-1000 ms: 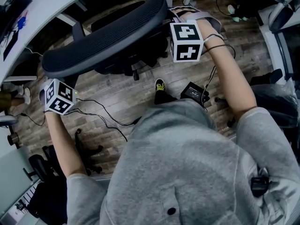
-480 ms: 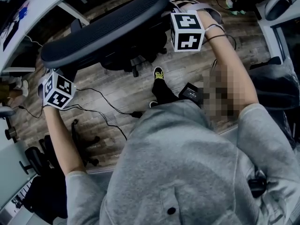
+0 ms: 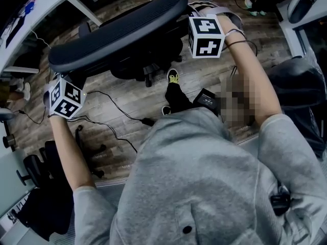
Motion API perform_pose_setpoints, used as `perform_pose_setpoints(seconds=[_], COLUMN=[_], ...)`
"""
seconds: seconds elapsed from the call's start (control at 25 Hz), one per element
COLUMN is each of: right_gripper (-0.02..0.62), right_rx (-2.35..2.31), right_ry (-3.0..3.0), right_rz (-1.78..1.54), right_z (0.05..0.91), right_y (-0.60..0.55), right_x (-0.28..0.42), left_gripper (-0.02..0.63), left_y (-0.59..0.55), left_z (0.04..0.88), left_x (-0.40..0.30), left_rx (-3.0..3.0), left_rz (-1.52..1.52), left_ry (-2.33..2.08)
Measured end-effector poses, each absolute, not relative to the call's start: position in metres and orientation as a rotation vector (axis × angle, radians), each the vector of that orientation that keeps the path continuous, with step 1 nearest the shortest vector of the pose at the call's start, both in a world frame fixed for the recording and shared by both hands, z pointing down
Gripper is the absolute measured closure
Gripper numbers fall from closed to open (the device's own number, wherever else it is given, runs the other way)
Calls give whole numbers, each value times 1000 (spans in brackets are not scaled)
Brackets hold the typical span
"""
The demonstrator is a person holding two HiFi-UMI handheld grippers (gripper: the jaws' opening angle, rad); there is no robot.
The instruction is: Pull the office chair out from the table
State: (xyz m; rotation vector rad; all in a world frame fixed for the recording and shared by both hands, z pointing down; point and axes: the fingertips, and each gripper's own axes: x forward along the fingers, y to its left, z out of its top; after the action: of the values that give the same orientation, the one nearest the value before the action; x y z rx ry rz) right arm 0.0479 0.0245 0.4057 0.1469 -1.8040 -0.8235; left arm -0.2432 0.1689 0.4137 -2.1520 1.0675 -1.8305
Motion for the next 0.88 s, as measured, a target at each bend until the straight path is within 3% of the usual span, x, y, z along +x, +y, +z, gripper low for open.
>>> perform_pose_setpoints(seconds=[0.68,0.76,0.88], right_gripper=[413,408,393], right_rx=[198,231,292], right_ry=[-1873,-1920,-2002], right_rz=[-887,-894,-871], right_z=[401,398,391], right_y=[92,94,91], right_x=[47,45,52], left_gripper=[473,453,367], left_y=[240,239,233], left_z=[415,411,396], left_x=[-239,-240,-243], left_rx=[-2154,-2149,-2076], left_rz=[-1818,-1725,-1458], left_ry=[1118,1212,1448])
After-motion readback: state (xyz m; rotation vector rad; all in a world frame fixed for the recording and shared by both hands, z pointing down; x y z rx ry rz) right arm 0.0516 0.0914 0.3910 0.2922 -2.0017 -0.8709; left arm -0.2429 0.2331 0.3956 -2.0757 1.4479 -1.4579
